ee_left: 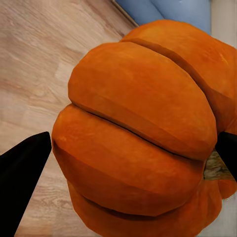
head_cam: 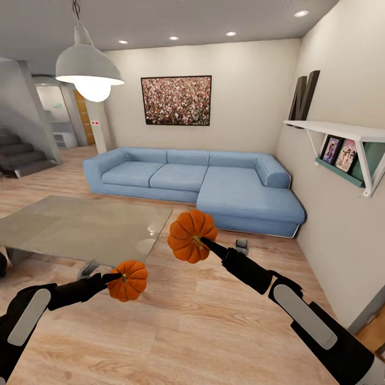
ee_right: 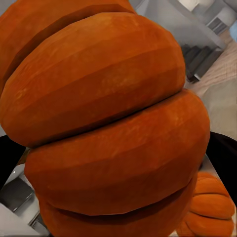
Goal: Place each of the two pumpkins and all three candles from the living room inside a cabinet in the living room (use any cabinet), then make sure every cabinet is closed, and position the cauldron so it is next to a table in the living room.
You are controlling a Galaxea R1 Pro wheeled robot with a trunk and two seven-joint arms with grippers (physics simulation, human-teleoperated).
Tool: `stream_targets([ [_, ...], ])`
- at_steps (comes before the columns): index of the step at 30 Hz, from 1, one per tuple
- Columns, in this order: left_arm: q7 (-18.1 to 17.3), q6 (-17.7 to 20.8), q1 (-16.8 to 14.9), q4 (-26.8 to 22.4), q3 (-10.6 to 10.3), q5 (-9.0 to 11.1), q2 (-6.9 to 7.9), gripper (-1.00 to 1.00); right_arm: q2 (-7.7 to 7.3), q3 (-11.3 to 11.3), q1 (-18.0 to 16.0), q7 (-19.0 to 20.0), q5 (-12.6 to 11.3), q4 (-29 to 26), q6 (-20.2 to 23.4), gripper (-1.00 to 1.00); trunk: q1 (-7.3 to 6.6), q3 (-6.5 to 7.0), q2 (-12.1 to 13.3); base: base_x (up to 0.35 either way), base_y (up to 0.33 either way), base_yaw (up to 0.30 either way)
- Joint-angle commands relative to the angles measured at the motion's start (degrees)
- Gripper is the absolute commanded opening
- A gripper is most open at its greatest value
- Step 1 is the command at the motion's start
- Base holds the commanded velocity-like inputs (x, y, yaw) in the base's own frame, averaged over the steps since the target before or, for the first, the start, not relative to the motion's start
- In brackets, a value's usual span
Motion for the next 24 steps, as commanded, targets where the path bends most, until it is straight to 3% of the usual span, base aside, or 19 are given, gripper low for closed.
stream_targets([
  [1,-0.4,0.3,-0.1,0.0,0.1,-0.1,-0.02,-1.0,-0.07,0.0,-0.1,0.2,-0.7,0.3,0.3,-1.0,-0.23,0.19,0.4,0.0,0.0,0.231],
  [24,-0.3,0.2,-0.1,0.6,0.2,-0.1,0.07,-1.0,-0.09,0.0,-0.1,0.5,-0.7,2.8,0.3,-1.0,-5.28,5.85,9.6,0.0,0.0,0.23],
])
